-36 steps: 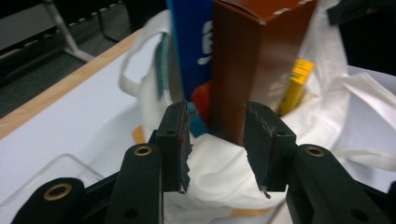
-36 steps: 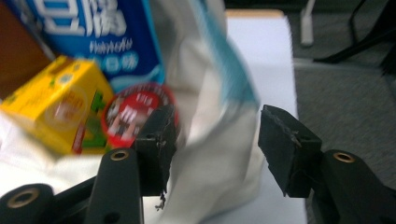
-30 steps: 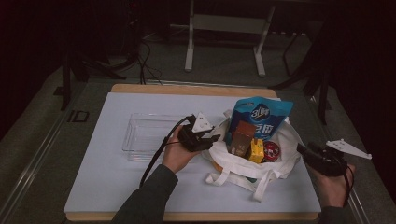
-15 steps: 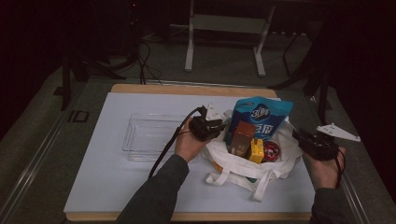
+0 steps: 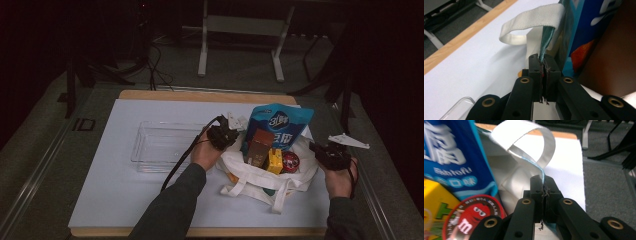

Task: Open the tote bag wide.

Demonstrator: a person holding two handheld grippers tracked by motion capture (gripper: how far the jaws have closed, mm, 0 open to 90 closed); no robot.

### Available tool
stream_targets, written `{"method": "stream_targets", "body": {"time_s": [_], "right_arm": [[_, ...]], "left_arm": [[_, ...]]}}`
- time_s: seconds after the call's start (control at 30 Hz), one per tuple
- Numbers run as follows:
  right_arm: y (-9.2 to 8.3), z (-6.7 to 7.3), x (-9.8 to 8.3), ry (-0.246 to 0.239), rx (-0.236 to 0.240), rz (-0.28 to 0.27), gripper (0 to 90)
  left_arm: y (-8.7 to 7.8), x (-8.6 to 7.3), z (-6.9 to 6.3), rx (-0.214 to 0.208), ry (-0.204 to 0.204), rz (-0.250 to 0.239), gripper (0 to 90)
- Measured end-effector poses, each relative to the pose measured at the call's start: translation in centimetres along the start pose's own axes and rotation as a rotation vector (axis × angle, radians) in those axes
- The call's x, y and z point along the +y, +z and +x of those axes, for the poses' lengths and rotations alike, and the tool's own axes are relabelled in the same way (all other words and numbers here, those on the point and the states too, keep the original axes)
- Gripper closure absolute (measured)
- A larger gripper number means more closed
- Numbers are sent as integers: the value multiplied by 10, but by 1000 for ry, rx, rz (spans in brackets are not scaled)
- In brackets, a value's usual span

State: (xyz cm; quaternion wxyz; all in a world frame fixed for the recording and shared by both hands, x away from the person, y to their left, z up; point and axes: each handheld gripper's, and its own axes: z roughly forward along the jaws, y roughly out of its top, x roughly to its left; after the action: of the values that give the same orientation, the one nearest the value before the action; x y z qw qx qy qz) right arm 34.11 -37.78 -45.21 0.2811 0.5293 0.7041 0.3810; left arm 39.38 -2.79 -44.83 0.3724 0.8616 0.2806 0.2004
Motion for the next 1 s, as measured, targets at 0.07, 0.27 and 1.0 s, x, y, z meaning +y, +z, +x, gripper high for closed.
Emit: {"method": "stream_targets", "body": {"time_s": [0.07,0.27,1.0], "right_arm": [[6,-2,-4,14,2,14,879],[24,-7,-18,40,8,70,880],[-9,8,-33,41,7,-45,618]], "left_arm": [[4,-2,1,-6,-2,14,869],[15,-5,0,-12,-16,43,871],[15,-6,1,-16,-34,59,865]]}}
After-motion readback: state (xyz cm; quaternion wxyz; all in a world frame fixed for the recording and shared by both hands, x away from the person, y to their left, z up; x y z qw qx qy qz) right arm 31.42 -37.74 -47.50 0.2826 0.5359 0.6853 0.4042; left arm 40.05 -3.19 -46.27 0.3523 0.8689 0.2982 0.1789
